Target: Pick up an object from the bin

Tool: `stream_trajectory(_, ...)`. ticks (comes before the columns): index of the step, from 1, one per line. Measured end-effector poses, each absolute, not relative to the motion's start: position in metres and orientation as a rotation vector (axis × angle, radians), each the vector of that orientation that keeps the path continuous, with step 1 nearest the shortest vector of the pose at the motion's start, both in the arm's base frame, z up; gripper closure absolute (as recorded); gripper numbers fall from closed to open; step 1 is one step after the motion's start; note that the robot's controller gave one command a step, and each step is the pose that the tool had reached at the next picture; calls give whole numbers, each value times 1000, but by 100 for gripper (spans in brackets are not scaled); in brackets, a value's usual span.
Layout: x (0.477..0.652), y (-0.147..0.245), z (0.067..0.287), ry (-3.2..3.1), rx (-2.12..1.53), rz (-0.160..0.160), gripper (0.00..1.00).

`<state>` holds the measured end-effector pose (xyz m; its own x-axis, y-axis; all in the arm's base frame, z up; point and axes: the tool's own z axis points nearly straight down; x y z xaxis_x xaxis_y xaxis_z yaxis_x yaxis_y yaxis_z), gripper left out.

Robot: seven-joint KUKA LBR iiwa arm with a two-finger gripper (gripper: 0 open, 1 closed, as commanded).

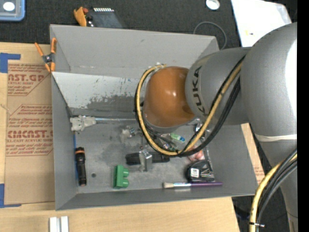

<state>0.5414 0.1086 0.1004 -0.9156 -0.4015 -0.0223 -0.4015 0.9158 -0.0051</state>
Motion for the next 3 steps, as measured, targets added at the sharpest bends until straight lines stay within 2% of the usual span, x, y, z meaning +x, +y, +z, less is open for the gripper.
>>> stream_trajectory(1,569,76,78,2909,-1127,0,100)
stream_trajectory(2,569,76,78,2909,-1127,1,100)
stream_trajectory(3,542,51,142,2937,-1072,5,100)
